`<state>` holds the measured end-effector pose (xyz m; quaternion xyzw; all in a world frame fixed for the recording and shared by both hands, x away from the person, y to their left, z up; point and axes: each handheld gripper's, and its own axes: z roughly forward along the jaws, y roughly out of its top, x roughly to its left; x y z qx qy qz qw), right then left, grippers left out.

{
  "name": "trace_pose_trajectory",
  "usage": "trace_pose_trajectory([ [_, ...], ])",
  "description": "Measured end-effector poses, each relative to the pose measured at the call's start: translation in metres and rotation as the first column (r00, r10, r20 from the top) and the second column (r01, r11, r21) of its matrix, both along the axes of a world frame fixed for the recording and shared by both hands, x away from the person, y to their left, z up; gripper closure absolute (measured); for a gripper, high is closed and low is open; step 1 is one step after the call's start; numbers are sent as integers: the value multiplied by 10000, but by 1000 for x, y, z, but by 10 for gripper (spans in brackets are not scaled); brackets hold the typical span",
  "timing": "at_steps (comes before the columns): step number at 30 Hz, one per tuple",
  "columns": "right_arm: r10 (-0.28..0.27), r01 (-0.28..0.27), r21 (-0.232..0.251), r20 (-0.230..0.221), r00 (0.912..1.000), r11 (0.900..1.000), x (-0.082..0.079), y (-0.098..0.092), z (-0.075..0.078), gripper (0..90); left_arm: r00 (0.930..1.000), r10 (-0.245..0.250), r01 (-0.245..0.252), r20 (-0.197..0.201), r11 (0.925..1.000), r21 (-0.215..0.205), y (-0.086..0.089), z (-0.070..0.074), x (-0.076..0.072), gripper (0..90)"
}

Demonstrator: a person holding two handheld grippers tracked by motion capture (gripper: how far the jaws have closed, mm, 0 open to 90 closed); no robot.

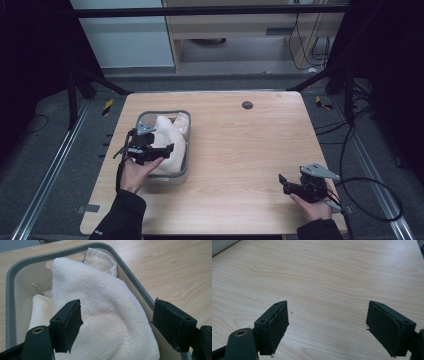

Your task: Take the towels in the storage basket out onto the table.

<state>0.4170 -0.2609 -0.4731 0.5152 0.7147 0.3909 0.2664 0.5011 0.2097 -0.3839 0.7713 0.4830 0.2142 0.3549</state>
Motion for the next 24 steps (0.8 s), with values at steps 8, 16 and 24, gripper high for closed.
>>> trace_pose_trajectory([
  [8,27,-28,-58,-121,9999,10000,1,0,-2,176,9994,-43,49,-344,9998,187,-14,-10,10,219],
  [16,12,-13,-27,-241,9997,10000,3,-1,-2,172,9980,2,26,-629,9990,444,-20,-19,15,220],
  [24,-11,8,-102,-315,9995,9999,3,-2,-4,172,9955,135,-74,-935,9978,657,-24,-32,21,217],
])
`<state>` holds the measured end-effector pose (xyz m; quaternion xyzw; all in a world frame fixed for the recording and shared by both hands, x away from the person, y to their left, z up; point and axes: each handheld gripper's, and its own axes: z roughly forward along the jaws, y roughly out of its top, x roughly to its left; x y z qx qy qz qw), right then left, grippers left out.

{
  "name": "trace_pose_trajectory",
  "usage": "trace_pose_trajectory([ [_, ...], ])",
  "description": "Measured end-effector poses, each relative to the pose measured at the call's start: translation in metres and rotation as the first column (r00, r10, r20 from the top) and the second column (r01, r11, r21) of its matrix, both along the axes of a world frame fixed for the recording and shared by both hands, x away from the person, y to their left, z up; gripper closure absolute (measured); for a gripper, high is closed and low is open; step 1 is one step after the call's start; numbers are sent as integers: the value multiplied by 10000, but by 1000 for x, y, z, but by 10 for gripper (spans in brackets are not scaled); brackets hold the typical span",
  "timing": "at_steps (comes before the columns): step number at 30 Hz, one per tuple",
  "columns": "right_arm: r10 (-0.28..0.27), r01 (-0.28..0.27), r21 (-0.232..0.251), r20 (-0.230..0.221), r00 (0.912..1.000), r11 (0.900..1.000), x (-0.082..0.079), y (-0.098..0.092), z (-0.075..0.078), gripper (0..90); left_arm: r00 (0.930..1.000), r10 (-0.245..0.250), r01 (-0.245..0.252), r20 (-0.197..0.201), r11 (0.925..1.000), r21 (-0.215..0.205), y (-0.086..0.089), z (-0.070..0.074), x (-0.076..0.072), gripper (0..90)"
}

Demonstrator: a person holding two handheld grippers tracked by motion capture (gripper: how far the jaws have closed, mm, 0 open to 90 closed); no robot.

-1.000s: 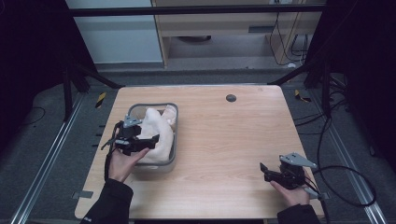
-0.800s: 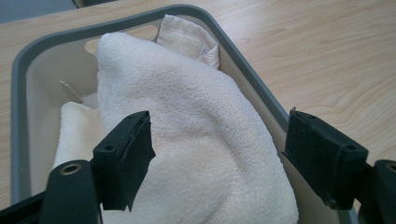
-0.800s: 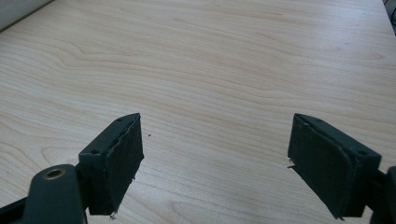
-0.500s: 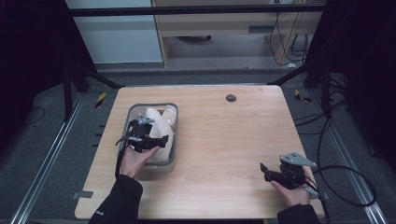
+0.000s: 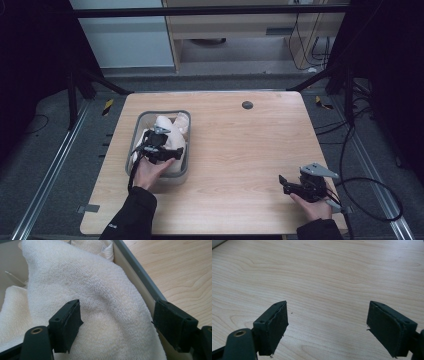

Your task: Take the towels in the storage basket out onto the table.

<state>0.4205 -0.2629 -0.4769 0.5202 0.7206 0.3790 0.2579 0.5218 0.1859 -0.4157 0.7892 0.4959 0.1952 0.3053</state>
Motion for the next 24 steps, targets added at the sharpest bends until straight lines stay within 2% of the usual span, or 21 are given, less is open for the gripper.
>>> trace_pose_trajectory([
  [5,17,-17,-38,-35,10000,10000,0,0,-1,171,9998,144,-143,-109,9999,86,0,-8,2,218],
  [9,36,-37,-102,-105,9999,9999,1,1,-1,169,9995,282,-280,-139,9995,118,0,-9,3,252],
  [18,36,-38,-123,-156,9999,9999,1,0,-2,167,9971,622,-604,-440,9973,409,0,-11,5,383],
  [24,49,-52,-152,-179,9998,9999,2,0,-2,167,9945,802,-783,-678,9965,302,1,-11,7,487],
])
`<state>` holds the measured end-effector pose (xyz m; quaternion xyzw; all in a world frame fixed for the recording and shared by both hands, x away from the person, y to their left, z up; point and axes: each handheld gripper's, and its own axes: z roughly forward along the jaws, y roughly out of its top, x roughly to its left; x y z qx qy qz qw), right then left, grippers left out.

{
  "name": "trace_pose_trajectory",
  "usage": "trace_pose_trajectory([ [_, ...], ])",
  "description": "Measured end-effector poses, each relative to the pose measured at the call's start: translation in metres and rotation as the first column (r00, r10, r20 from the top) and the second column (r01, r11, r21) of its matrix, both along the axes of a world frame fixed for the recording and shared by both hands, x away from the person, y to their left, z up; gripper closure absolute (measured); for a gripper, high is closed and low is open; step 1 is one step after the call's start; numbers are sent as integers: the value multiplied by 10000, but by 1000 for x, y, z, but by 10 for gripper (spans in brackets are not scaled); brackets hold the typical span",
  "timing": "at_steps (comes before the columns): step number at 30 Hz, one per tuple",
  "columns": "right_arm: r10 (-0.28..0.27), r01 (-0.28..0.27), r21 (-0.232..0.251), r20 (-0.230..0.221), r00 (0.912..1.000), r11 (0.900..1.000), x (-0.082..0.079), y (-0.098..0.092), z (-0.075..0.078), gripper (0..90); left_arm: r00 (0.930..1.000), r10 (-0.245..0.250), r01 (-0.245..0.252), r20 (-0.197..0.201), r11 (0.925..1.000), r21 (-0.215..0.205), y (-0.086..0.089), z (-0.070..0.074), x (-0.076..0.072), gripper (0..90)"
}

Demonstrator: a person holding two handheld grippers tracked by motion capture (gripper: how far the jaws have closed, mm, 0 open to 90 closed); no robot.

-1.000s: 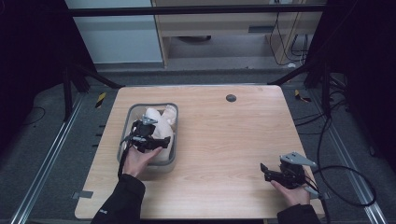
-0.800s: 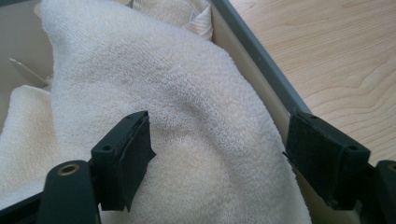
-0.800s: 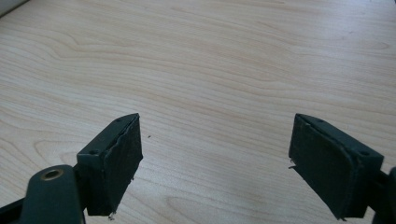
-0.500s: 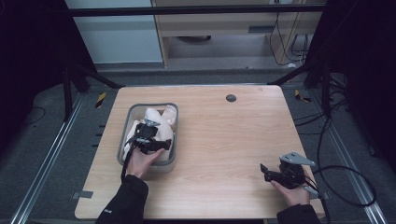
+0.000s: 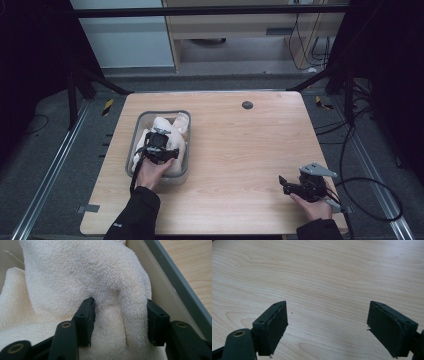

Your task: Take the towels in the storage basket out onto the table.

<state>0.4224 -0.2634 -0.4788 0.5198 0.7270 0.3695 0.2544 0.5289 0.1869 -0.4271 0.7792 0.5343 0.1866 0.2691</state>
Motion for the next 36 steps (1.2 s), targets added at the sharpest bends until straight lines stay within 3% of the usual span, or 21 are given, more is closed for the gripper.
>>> trace_pose_trajectory([
  [7,1,0,7,-71,10000,10000,1,-1,0,168,10000,28,-28,-2,9998,-208,3,0,-1,648],
  [12,37,-37,9,-63,10000,10000,1,-1,0,171,9998,-55,62,192,9993,-356,7,3,-4,695],
  [21,64,-64,-54,-81,9999,10000,1,-1,-1,174,9976,-136,184,682,9974,-703,17,20,-11,736],
  [28,63,-63,-41,-90,9999,10000,1,-1,0,175,9920,-66,209,1261,9934,-1126,32,43,-22,745],
  [36,63,-63,-41,-121,9999,10000,2,-1,-1,175,9866,100,157,1631,9877,-1555,45,56,-29,748],
])
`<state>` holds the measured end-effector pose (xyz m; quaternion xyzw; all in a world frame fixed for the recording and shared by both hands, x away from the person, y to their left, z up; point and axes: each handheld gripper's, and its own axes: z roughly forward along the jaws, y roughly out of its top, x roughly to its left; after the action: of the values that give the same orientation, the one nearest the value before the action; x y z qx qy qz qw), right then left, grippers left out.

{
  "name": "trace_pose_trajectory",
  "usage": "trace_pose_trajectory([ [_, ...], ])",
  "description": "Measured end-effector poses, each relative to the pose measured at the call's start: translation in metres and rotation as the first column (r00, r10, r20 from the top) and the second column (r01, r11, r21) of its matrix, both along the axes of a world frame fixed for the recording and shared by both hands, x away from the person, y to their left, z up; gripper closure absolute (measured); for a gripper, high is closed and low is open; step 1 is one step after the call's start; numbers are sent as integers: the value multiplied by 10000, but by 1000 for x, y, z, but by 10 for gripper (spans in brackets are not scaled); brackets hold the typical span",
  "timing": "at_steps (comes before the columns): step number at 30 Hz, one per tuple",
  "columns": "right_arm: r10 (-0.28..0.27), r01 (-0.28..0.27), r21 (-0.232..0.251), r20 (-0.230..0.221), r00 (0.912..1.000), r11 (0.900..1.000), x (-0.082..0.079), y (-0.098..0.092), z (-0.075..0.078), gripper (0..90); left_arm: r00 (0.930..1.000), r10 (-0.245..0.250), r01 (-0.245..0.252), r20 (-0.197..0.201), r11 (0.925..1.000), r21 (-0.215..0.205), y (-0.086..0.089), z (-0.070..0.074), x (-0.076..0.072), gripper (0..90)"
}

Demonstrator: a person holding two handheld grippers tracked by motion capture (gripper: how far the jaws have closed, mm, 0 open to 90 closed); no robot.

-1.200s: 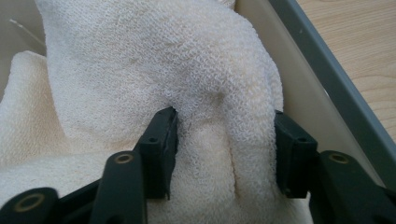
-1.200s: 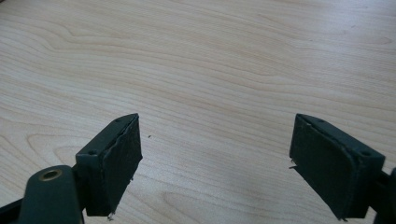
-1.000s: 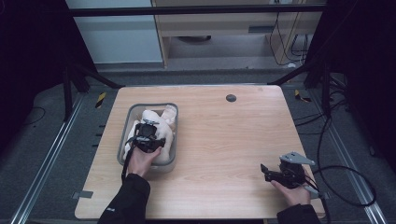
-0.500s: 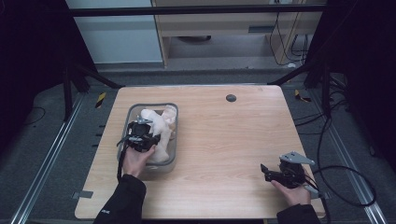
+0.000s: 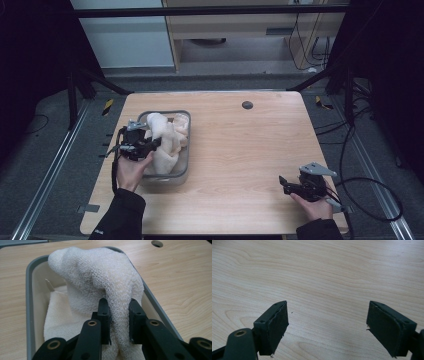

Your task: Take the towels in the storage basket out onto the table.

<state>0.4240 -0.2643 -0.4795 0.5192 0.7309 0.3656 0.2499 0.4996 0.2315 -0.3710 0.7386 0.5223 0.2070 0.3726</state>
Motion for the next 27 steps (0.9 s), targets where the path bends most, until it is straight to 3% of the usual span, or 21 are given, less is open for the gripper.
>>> trace_pose_trajectory([
  [8,3,-3,7,2,10000,10000,0,0,0,176,9993,11,0,366,9995,-309,7,13,-4,749],
  [27,30,-30,-66,-39,10000,10000,0,0,-1,176,9891,-28,129,1473,9976,-674,11,67,-15,751],
])
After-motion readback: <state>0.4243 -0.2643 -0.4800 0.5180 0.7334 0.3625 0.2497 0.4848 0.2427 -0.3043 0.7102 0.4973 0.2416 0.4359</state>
